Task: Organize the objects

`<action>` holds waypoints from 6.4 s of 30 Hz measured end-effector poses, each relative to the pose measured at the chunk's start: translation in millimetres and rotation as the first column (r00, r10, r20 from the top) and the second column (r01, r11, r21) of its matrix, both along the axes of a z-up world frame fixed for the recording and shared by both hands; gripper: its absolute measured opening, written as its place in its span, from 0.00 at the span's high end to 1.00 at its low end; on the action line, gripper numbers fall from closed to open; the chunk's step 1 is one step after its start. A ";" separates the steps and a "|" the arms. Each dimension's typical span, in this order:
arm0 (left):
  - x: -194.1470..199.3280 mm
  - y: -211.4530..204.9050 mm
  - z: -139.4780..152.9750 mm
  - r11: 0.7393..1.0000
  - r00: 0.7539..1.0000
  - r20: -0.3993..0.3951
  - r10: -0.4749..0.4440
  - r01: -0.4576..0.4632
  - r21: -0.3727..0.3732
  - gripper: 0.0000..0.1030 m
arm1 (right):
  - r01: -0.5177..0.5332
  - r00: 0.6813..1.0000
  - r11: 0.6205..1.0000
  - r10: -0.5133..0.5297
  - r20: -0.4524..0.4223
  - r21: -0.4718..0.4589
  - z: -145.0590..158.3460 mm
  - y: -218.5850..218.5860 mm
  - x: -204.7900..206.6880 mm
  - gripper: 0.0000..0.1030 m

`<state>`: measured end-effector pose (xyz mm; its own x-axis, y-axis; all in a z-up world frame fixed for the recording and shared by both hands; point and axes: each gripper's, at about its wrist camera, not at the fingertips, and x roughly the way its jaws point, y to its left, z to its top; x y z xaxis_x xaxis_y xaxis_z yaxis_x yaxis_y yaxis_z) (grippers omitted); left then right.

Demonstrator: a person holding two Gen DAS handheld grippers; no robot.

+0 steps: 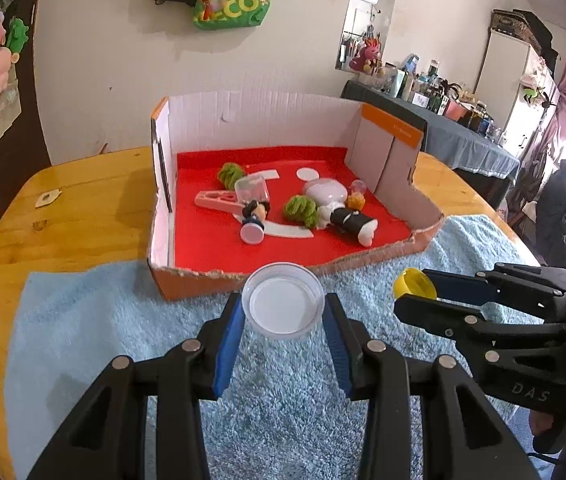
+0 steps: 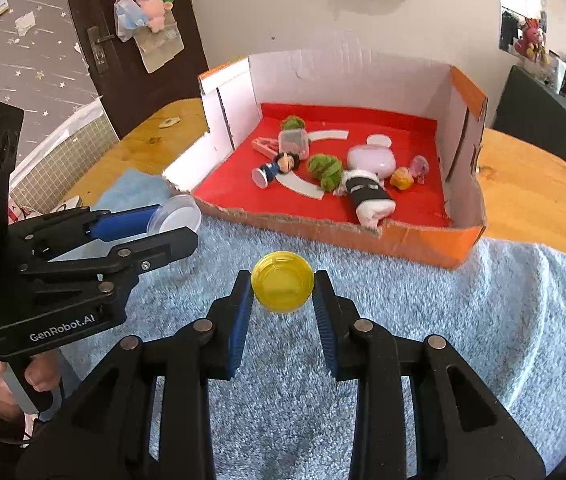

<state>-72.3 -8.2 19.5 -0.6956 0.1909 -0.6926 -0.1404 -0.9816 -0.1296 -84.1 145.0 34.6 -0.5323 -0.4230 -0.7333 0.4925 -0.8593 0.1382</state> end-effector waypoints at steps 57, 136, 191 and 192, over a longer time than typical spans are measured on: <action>-93.2 2.4 -28.2 0.997 0.984 0.163 -0.074 0.076 -0.007 0.59 | -0.018 0.992 0.999 0.012 0.130 0.045 -18.6 -15.3 -97.7 0.72; -73.8 -0.5 -11.3 0.995 0.996 0.093 0.016 -0.007 -0.097 0.35 | 0.058 0.995 0.995 -0.064 0.073 0.078 -2.6 2.6 -74.6 0.39; 0.0 -10.7 -46.5 0.994 0.991 0.084 0.108 -0.106 -0.031 0.03 | 0.175 0.983 0.985 -0.175 0.047 0.007 -45.1 36.5 -4.1 0.10; -0.5 -11.2 -47.1 0.994 0.990 0.085 0.109 -0.107 -0.031 0.02 | 0.177 0.983 0.984 -0.177 0.049 0.007 -46.5 36.8 -4.9 0.10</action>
